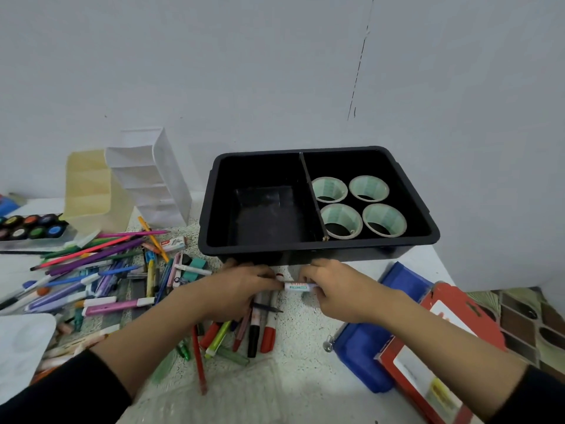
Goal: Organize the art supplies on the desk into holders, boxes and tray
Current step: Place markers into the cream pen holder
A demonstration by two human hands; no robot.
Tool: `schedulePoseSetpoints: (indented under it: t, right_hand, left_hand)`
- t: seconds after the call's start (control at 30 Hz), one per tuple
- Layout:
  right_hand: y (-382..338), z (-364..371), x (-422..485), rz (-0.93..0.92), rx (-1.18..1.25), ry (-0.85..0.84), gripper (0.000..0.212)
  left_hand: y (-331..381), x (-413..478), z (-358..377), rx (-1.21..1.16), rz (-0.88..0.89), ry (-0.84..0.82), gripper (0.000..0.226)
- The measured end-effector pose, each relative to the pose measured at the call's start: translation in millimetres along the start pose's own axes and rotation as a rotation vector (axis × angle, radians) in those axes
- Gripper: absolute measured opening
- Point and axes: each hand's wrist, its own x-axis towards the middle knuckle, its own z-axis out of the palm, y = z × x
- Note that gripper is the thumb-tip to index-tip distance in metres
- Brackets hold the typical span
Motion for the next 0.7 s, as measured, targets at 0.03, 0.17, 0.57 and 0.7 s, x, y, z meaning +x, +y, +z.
schedulePoseSetpoints:
  t: [0.03, 0.17, 0.57, 0.7]
  right_hand:
    - [0.4, 1.7, -1.1, 0.002, 0.031, 0.006, 0.023]
    - [1.7, 8.9, -3.4, 0.014, 0.104, 0.037, 0.029]
    - [11.6, 10.6, 1.3, 0.127, 0.375, 0.044, 0.024]
    - [5.4, -4.6, -0.3, 0.178, 0.746, -0.010, 0.039]
  left_hand:
    - [-1.5, 1.2, -0.8, -0.040, 0.013, -0.006, 0.071]
    - [-9.6, 3.6, -6.7, -0.145, 0.010, 0.042, 0.058]
    - [-0.9, 3.7, -0.8, 0.007, 0.105, 0.148, 0.026]
    - [0.7, -3.1, -6.3, -0.032, 0.120, 0.277, 0.019]
